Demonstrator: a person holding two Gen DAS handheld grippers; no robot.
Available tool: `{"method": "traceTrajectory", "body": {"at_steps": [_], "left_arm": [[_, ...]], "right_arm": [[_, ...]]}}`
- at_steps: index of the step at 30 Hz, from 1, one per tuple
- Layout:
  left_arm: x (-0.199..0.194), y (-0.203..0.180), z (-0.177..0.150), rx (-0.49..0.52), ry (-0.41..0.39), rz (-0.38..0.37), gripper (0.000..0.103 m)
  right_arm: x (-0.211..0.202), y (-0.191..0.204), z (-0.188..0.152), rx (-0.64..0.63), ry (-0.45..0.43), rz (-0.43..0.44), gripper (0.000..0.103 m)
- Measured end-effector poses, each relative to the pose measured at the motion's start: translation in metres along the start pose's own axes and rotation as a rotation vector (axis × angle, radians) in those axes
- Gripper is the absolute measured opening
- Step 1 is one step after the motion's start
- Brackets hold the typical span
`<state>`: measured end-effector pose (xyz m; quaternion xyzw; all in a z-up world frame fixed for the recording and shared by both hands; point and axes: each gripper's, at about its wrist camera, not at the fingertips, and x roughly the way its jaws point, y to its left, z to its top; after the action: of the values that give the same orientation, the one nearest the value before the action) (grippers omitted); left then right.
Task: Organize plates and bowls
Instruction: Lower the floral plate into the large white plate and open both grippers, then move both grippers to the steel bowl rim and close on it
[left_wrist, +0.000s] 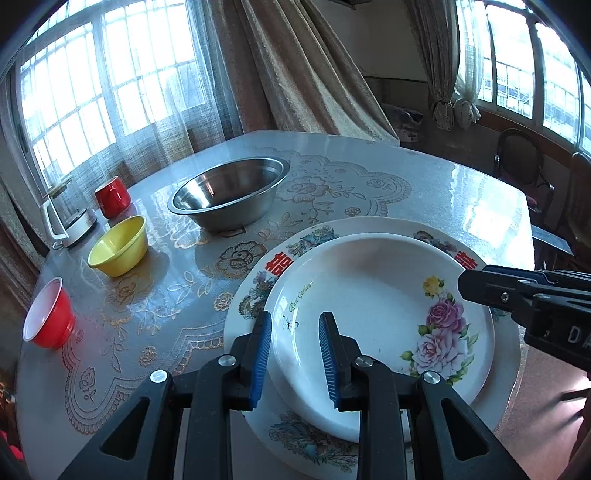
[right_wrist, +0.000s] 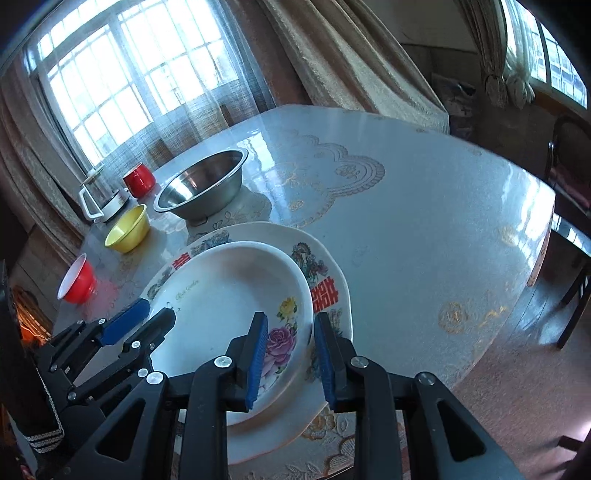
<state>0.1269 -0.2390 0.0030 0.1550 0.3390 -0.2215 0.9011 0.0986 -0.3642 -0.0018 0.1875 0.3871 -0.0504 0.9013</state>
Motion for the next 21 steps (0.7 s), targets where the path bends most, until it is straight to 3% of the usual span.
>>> {"method": "traceTrajectory", "body": {"at_steps": [2, 5, 10, 12, 17, 21], "left_arm": [[-0.001, 0.003, 0.001, -0.022, 0.012, -0.011, 0.031], [-0.001, 0.010, 0.000, -0.063, 0.031, -0.034, 0.046], [-0.008, 0.017, -0.001, -0.098, 0.029, -0.044, 0.057], [-0.013, 0.019, -0.001, -0.108, 0.021, -0.045, 0.067], [-0.020, 0.035, 0.002, -0.162, 0.002, -0.038, 0.082], [-0.016, 0.055, 0.005, -0.214, 0.019, 0.012, 0.091]], "right_arm": [[-0.002, -0.002, 0.001, 0.011, -0.010, 0.020, 0.027], [-0.008, -0.003, 0.001, 0.014, -0.031, 0.031, 0.030], [-0.014, -0.004, 0.001, 0.032, -0.053, 0.037, 0.031], [-0.015, -0.005, 0.001, 0.043, -0.059, 0.039, 0.032], [-0.015, -0.001, 0.005, 0.041, -0.069, 0.054, 0.035], [-0.010, 0.007, 0.012, 0.035, -0.066, 0.066, 0.039]]}}
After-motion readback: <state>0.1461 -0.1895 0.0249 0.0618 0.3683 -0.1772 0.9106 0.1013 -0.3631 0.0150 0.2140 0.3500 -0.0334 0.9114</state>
